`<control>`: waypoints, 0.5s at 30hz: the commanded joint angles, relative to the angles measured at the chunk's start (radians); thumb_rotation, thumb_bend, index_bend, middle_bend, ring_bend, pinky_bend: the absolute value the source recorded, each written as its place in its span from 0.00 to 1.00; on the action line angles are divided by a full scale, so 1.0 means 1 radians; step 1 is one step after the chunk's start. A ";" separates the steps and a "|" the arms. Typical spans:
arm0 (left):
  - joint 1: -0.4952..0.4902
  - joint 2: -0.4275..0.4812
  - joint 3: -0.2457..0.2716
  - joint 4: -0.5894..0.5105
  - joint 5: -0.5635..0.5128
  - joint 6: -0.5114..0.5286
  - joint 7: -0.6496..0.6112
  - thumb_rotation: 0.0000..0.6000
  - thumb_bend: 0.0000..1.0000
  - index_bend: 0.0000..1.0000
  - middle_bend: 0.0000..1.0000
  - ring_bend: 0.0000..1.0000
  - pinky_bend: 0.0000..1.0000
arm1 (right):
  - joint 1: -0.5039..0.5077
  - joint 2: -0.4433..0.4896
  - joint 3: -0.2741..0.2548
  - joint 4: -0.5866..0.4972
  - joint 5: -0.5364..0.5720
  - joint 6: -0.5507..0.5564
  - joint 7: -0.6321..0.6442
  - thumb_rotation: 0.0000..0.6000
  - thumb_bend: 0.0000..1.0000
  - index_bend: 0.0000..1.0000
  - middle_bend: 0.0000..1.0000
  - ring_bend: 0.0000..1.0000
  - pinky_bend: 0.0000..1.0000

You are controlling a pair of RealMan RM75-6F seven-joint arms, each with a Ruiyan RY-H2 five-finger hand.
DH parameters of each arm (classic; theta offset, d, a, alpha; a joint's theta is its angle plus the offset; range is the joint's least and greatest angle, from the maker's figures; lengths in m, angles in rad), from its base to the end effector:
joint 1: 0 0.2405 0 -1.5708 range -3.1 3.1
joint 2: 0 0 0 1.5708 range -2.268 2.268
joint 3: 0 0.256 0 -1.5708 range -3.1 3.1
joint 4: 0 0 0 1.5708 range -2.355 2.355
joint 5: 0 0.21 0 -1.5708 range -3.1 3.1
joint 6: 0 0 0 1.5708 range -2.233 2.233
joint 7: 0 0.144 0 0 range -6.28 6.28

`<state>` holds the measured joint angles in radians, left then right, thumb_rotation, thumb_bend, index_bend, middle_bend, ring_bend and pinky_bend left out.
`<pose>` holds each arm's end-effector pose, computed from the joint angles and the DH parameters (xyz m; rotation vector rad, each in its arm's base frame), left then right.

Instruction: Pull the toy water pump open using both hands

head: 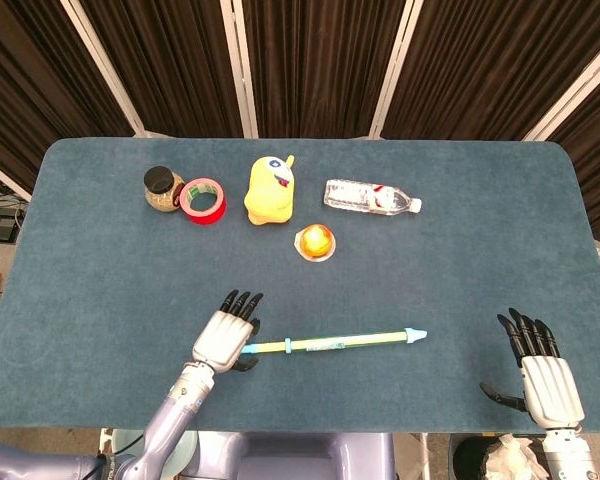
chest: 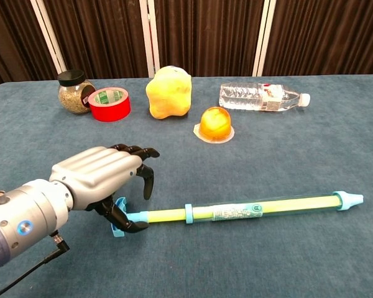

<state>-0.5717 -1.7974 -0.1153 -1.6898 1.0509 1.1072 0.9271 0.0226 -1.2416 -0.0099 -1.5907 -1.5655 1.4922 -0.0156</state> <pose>-0.1075 0.2395 -0.0825 -1.9921 -0.8604 -0.7727 -0.3075 -0.1483 0.1114 1.4087 -1.0211 0.9275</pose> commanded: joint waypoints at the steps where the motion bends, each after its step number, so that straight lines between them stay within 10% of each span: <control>1: -0.008 -0.016 0.004 0.017 -0.009 0.002 0.001 1.00 0.23 0.43 0.02 0.00 0.01 | 0.000 0.001 0.000 0.000 0.001 0.000 0.001 1.00 0.19 0.07 0.00 0.00 0.00; 15: -0.028 -0.056 0.021 0.068 -0.037 0.016 -0.001 1.00 0.30 0.51 0.03 0.00 0.01 | 0.001 0.002 0.003 -0.002 0.003 -0.002 0.004 1.00 0.19 0.07 0.00 0.00 0.00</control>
<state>-0.5994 -1.8543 -0.0951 -1.6225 1.0127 1.1224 0.9265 0.0231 -1.2398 -0.0071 -1.5930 -1.5623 1.4903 -0.0112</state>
